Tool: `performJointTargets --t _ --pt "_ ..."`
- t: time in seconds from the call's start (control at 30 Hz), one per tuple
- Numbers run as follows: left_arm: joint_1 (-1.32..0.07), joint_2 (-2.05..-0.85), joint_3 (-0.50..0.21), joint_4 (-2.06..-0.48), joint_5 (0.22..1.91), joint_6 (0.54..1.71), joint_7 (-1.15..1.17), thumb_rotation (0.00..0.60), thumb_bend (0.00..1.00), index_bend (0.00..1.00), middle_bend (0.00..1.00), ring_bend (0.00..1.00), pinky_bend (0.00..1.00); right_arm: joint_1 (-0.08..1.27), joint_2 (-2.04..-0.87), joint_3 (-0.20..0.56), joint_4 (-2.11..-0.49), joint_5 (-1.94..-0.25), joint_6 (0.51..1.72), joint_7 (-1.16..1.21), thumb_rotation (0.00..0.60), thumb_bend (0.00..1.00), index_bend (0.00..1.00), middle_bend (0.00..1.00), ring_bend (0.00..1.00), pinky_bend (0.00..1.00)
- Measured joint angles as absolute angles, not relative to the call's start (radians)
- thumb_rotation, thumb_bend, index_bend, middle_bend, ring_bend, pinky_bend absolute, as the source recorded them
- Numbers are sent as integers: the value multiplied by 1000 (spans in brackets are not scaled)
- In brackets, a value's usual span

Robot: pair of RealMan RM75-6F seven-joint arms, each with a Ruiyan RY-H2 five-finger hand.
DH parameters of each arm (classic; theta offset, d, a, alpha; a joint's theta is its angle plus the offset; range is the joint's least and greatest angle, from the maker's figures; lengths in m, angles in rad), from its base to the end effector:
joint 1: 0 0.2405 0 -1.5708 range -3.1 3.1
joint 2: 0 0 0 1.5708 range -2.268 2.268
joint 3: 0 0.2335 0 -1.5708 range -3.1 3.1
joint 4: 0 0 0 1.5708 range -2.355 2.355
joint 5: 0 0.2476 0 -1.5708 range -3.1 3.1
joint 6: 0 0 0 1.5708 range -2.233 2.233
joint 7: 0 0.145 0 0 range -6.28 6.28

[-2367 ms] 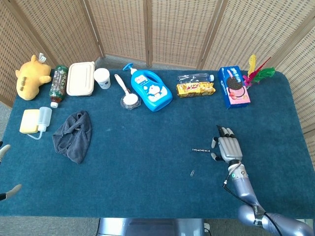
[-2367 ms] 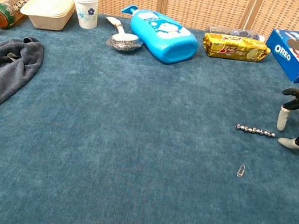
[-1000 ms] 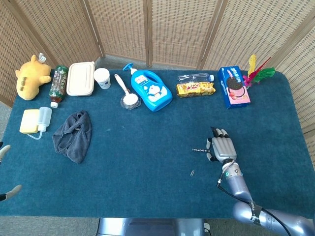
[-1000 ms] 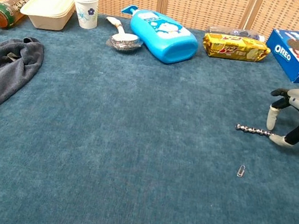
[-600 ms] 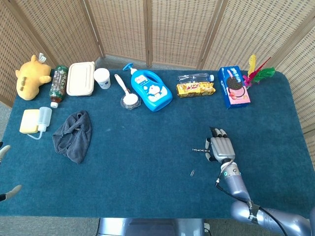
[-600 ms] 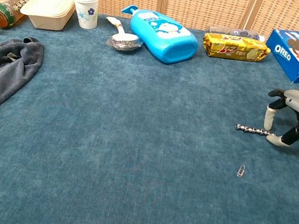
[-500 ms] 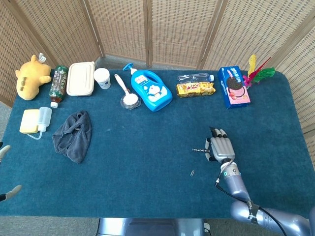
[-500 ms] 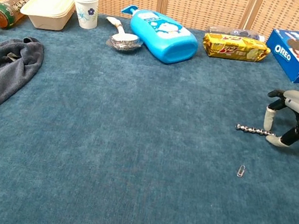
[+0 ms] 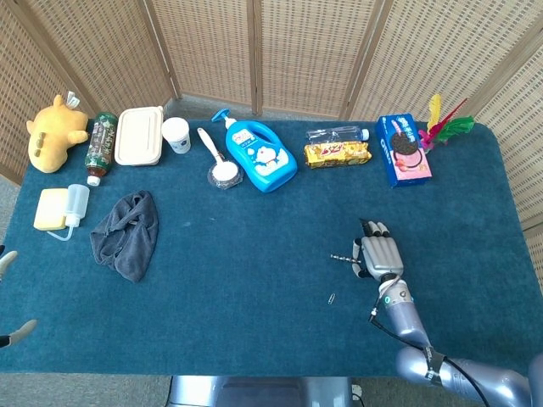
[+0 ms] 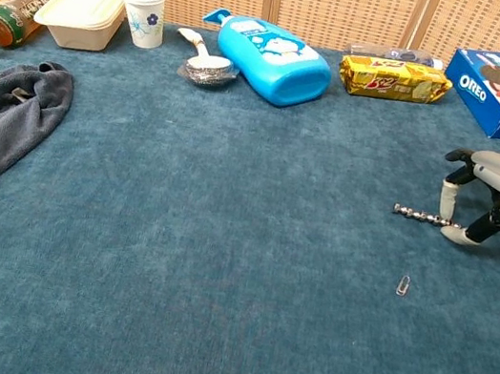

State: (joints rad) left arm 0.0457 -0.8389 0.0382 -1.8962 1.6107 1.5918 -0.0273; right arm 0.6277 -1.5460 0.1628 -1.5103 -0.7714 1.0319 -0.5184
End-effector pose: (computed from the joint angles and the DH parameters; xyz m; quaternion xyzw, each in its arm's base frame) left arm -0.2746 0.1235 0.1656 -0.5869 -0.4098 -0.3846 0.5828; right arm -0.2024 -0.3159 -0.0487 0.6649 -0.4855 0.2636 0.5027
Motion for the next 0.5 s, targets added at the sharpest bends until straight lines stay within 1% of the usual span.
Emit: performJointTargets --t 0.2,0.5 --pt "43 -840 38 -1897 1610 1587 -25 600 206 0 0 0 0 620 -1552 157 -1487 -800 1032 -491 600 431 640 0 0 12" --pt "42 -841 38 -1899 1608 1584 -23 600 206 0 0 0 0 608 -1549 144 -1492 -857 1062 -481 600 444 663 0 0 14"
